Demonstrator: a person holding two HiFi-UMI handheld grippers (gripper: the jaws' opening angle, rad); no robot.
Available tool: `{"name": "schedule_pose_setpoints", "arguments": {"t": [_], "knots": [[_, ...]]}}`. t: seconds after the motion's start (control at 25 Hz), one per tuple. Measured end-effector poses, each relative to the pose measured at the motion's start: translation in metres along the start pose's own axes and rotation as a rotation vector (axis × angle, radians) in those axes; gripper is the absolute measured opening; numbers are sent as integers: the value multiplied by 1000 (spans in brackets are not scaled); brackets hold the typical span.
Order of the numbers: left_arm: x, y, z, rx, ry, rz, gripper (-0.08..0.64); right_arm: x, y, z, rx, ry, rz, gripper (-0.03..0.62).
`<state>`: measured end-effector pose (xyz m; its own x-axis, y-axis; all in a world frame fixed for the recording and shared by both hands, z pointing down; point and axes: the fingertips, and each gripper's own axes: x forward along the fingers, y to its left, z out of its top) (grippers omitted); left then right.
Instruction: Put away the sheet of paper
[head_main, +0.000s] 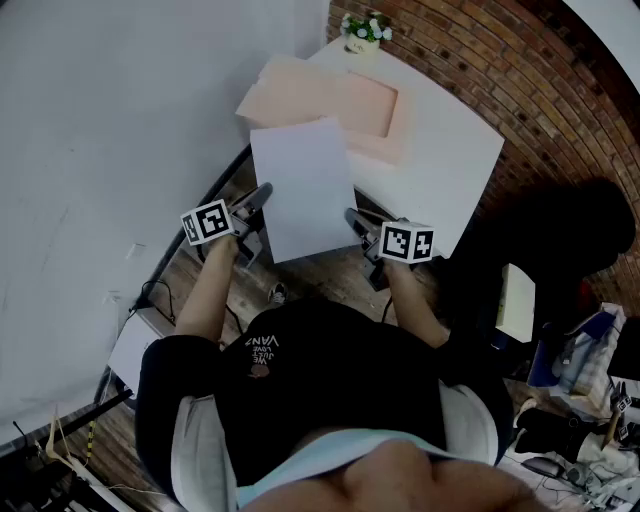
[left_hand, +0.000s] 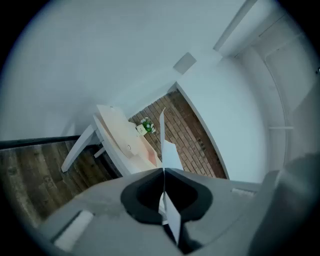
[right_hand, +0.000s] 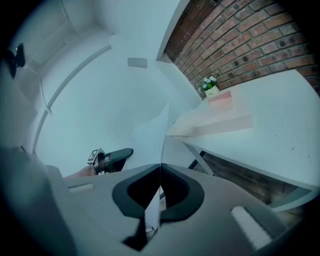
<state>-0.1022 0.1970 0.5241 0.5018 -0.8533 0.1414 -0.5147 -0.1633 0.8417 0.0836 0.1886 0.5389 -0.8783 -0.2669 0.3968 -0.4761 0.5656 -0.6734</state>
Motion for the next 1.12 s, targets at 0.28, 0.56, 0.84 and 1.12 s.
{"name": "schedule_pose_setpoints", "arguments": {"t": [0.28, 0.56, 0.84, 1.12], "knots": [[11, -15, -9, 8, -42, -16, 0, -15, -11, 3, 4, -18, 26, -1], [16, -18, -26, -19, -85, 19, 0, -27, -24, 5, 2, -7, 44, -2], [26, -8, -18, -7, -84, 23, 0, -19, -32, 9, 3, -16, 38, 0], [42, 7, 0, -17, -42, 5, 0, -1, -39, 21, 35, -45, 6, -2]]}}
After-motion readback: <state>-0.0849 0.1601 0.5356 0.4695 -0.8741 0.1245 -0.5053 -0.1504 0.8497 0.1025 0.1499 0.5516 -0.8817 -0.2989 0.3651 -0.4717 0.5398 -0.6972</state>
